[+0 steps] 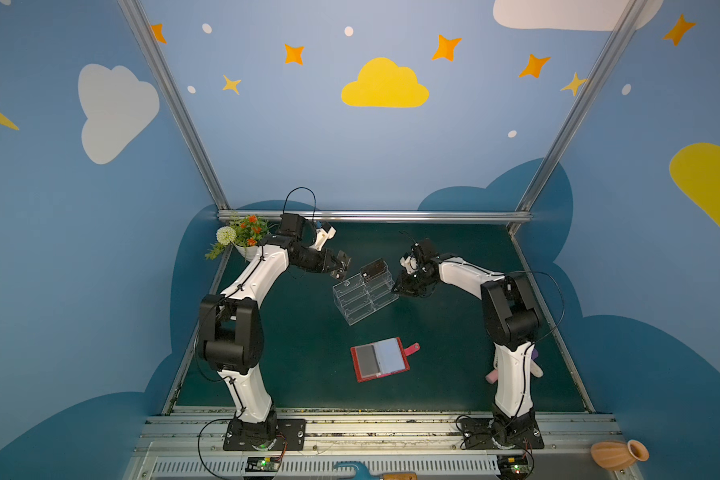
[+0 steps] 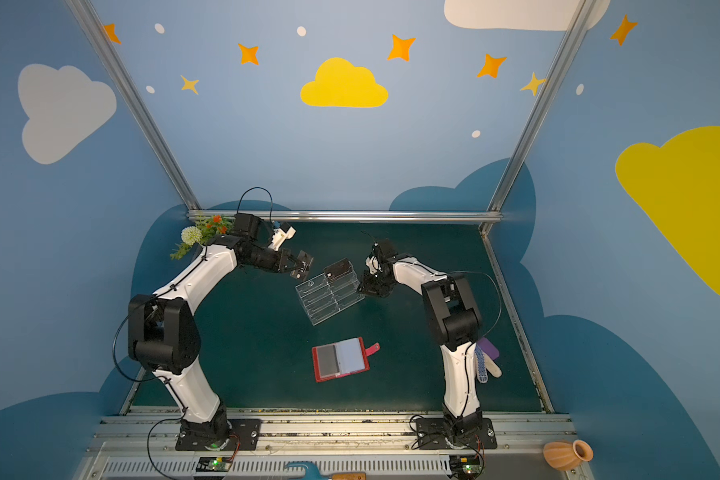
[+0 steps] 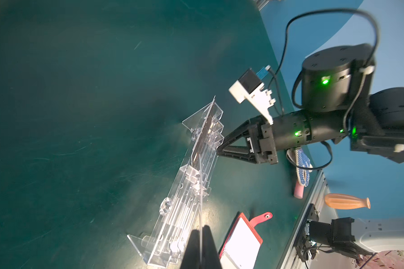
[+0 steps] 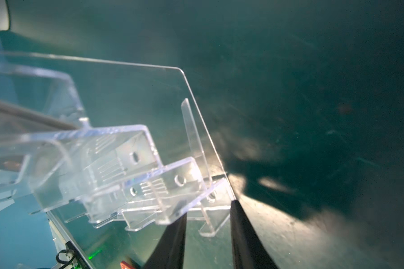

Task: Take the credit cards out of the card holder
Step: Rotate the storage box at the center of the table, then place the credit card in the storage box.

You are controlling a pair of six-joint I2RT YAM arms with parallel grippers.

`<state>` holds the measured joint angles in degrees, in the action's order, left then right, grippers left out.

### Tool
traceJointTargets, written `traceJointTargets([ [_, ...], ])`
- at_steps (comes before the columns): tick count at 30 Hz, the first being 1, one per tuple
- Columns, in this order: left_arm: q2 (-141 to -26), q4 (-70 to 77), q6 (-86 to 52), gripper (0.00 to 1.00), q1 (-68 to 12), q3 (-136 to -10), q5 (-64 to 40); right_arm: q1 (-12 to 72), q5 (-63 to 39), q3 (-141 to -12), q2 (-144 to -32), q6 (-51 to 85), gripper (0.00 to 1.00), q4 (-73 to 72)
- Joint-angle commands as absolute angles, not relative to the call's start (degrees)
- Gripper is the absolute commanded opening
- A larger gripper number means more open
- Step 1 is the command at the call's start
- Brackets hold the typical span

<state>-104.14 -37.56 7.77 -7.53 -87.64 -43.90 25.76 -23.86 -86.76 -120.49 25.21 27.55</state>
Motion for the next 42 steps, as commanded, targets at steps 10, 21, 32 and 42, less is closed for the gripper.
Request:
traceJointTargets([
  [10,-108.0,-42.2,13.8,0.04,-7.5,-91.8,-39.3,24.9,-27.2,-87.0,-117.0,23.6,0.35,27.9],
  [21,-109.1,-44.8,17.4,0.04,-8.0,-93.3,-37.3,24.3,-28.6,-80.9,-107.6,21.7,0.4,29.7],
  [32,-110.0,-45.7,19.6,0.04,-10.2,-92.8,-35.3,23.7,-30.4,-79.6,-106.7,21.1,0.4,30.3],
  [42,-110.7,-46.3,21.1,0.04,-11.1,-93.1,-32.5,23.5,-30.7,-77.6,-105.0,21.3,0.4,29.7],
])
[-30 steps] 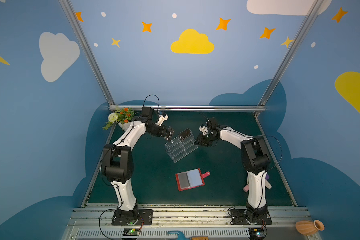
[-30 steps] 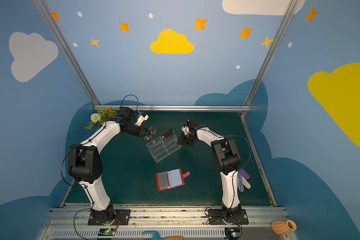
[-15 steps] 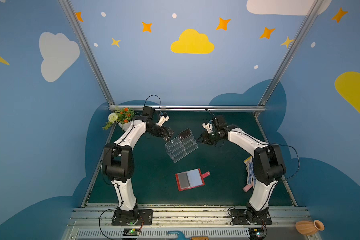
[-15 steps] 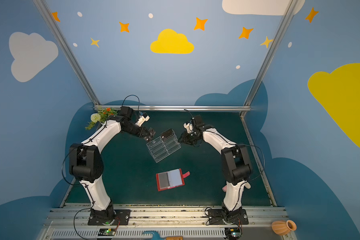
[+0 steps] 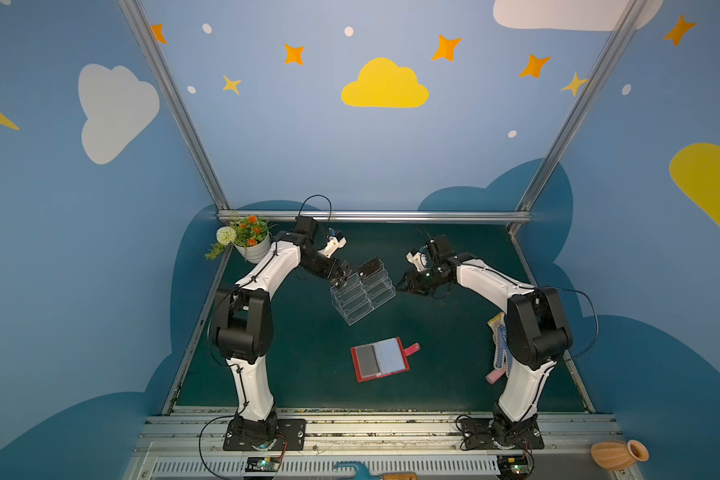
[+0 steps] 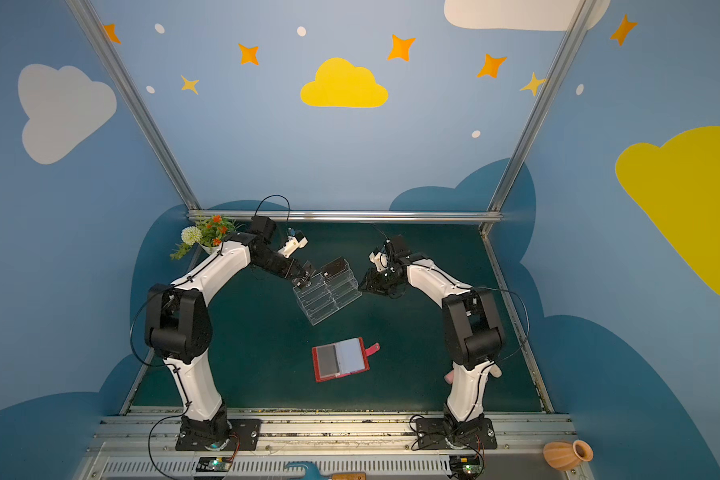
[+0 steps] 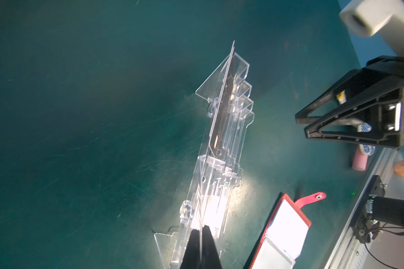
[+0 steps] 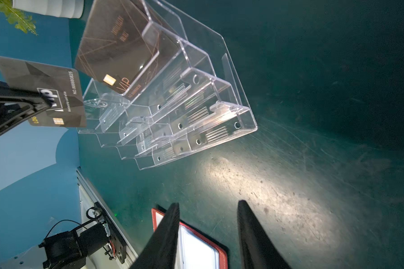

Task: Take the credit cards out of the card holder
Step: Place the credit card in the storage box.

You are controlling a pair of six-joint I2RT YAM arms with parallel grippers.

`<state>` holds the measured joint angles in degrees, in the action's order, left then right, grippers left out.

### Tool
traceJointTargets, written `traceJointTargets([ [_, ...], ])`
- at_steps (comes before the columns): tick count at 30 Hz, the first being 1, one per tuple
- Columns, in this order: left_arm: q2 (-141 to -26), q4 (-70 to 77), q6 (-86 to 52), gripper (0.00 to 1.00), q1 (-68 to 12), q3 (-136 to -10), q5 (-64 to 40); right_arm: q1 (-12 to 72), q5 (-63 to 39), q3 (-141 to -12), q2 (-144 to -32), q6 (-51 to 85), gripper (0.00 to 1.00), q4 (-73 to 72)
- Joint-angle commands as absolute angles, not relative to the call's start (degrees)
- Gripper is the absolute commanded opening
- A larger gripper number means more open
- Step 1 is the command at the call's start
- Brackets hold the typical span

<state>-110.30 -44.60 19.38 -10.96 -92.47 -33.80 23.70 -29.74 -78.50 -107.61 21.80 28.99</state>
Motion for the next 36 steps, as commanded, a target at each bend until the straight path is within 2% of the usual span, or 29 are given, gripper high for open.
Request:
traceJointTargets([
  [1,-110.6,-46.3,21.1,0.04,-11.0,-93.2,-32.1,23.4,-31.0,-77.4,-104.9,21.5,0.4,29.6],
  [36,-112.1,-47.9,23.7,0.04,-14.3,-94.1,-27.1,23.5,-32.9,-75.5,-105.2,21.8,0.38,28.3],
])
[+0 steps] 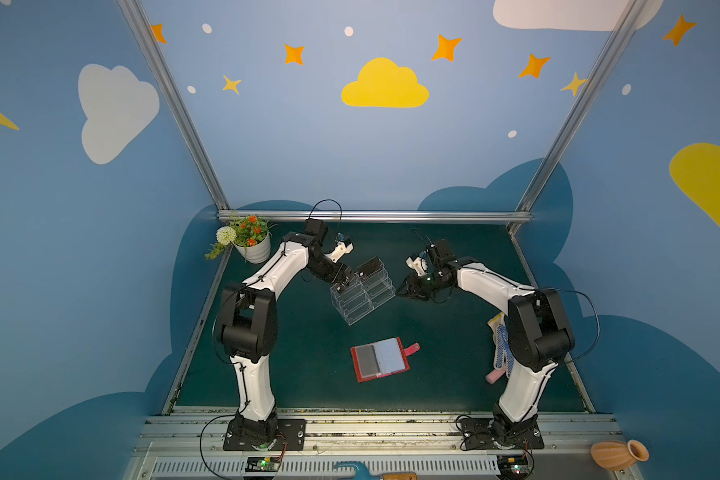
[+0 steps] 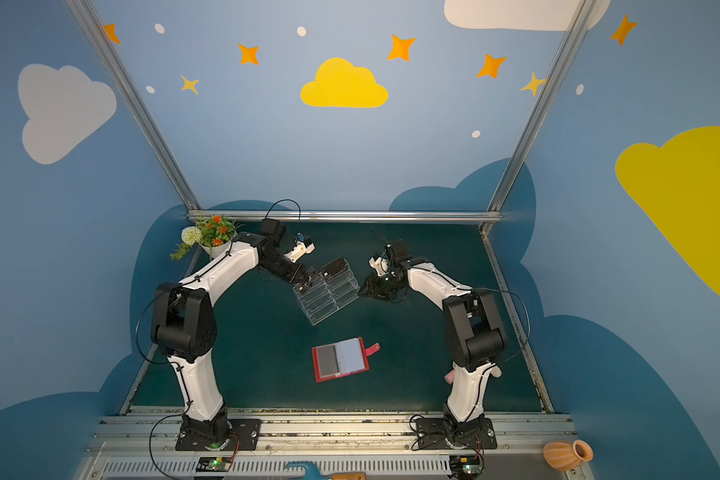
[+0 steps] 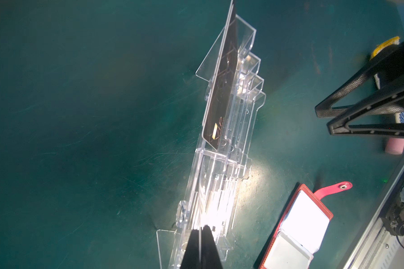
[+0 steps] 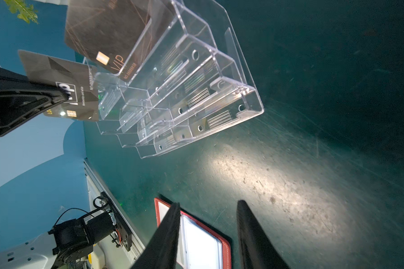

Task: Take the credit cards out of the card holder
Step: Place the credit card in the storage box.

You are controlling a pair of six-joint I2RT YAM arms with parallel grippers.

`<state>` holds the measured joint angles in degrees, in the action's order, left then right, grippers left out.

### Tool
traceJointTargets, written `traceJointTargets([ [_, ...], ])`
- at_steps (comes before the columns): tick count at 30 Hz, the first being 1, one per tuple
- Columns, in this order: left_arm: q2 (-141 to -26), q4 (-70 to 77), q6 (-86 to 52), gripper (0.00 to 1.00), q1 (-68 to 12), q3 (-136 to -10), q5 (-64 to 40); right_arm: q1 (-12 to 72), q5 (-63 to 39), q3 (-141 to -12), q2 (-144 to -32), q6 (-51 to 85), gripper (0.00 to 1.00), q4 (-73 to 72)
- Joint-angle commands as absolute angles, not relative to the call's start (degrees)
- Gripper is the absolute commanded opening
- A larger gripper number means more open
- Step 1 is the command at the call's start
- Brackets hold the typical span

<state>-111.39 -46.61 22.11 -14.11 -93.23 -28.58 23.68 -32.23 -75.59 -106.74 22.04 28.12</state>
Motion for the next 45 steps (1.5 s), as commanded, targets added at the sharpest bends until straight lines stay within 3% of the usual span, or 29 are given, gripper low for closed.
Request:
traceJointTargets([
  [1,-112.2,-48.0,23.9,0.04,-14.4,-94.1,-26.9,23.5,-32.8,-75.4,-105.2,21.8,0.38,28.3],
  [42,-113.3,-48.3,23.2,0.04,-17.8,-94.8,-23.4,24.6,-34.6,-74.4,-109.1,23.2,0.31,26.9],
  [45,-113.5,-48.6,23.1,0.1,-18.1,-95.1,-23.0,24.6,-34.6,-74.4,-109.0,23.0,0.31,26.9],
])
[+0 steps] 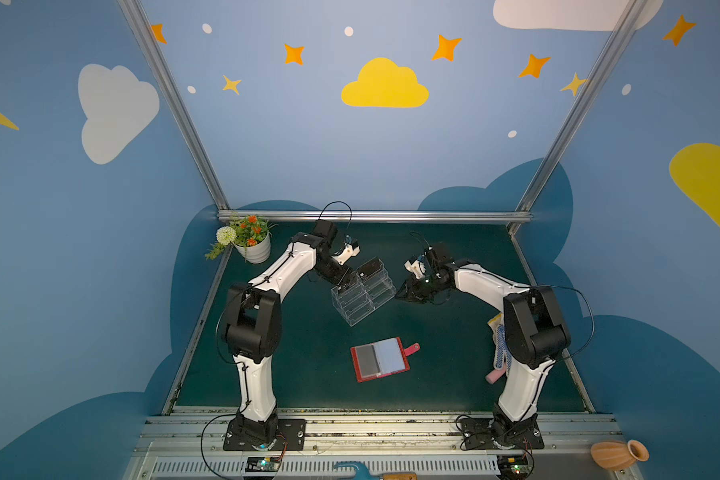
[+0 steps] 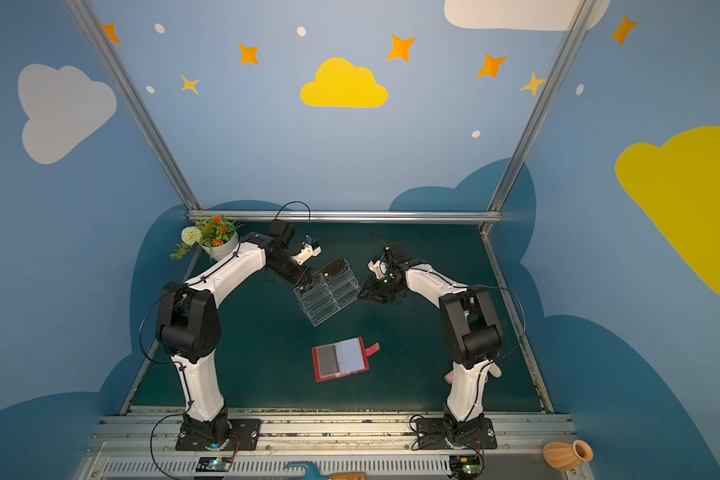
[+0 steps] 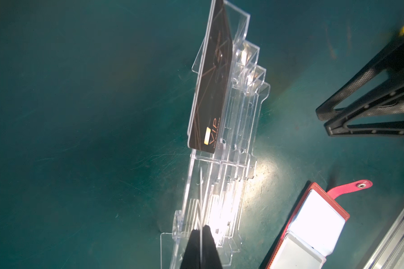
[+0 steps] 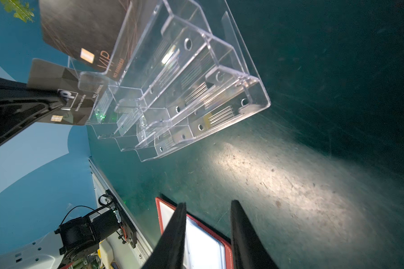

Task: Take the credit cards out of the card holder
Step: Place the credit card in the storage box.

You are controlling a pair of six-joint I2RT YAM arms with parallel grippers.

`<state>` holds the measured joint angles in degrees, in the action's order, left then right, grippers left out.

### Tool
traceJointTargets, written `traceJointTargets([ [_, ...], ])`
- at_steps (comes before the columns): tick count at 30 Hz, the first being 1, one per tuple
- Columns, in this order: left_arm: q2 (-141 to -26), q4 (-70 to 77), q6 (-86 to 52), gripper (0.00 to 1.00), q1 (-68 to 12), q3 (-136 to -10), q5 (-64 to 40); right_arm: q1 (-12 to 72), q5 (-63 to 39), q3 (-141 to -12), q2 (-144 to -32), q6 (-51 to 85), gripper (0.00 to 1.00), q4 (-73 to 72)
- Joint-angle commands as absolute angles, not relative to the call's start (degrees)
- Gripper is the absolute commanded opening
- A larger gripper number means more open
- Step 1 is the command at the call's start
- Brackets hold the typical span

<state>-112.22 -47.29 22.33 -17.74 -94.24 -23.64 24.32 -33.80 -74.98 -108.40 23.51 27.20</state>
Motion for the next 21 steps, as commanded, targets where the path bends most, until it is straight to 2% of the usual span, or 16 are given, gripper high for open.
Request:
traceJointTargets([
  [1,-113.6,-48.6,23.0,0.13,-18.2,-95.1,-22.9,24.6,-34.6,-74.4,-109.1,23.1,0.31,26.9],
  [4,-113.9,-48.7,22.9,0.13,-18.5,-95.1,-22.3,24.6,-34.5,-74.4,-109.2,23.1,0.31,27.0],
  [8,-114.0,-48.8,22.7,0.04,-18.6,-95.4,-22.3,24.6,-34.4,-74.4,-109.2,23.3,0.31,26.9],
  [21,-111.3,-49.1,21.2,0.03,-18.4,-96.4,-23.7,24.6,-33.9,-74.7,-109.4,23.8,0.28,26.9],
])
